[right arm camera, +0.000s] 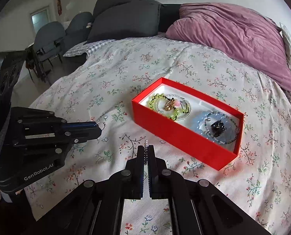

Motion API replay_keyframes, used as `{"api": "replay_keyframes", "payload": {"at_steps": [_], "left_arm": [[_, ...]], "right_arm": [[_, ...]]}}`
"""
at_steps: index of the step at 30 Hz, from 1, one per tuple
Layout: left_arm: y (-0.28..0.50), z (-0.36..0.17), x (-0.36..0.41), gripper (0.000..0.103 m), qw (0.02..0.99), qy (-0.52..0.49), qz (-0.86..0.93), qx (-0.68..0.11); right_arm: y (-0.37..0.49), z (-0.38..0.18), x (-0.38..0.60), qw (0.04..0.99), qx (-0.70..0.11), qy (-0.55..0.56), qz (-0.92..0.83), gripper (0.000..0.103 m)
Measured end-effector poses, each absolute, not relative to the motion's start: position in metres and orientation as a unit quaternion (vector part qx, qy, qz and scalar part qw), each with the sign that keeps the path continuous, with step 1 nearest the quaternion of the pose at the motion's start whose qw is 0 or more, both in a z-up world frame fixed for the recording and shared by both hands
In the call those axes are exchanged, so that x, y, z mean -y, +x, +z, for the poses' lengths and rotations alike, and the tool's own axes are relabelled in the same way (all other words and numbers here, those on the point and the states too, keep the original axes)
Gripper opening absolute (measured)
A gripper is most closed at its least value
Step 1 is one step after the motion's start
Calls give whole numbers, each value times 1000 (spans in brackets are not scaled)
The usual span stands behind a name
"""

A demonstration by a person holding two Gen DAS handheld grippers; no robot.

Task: Organize jewelry
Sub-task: 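Carry the silver ring and pearl ring into the red box with both tools, then open both tools to release the rings in the box and withdraw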

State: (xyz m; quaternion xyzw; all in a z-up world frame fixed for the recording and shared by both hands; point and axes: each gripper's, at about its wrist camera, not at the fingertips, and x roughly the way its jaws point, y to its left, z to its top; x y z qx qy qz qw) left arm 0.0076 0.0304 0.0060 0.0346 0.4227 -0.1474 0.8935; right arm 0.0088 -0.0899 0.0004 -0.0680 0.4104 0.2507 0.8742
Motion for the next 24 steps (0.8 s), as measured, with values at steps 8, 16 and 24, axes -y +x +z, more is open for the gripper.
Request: {"api": "replay_keyframes", "payload": {"at_steps": [8,16,24], "left_arm": [[33,23,-14,4,902,29,-146,-405],[59,24,9,4,903,14,-154,-400],[79,7,27,4,898,11,-142,-417]], "right_arm": [[26,21,116,891,-395,-36,223,3],[49,23,135,896,-400,-3,193,3],[70,11,155,895,-415,27,160,3]]}}
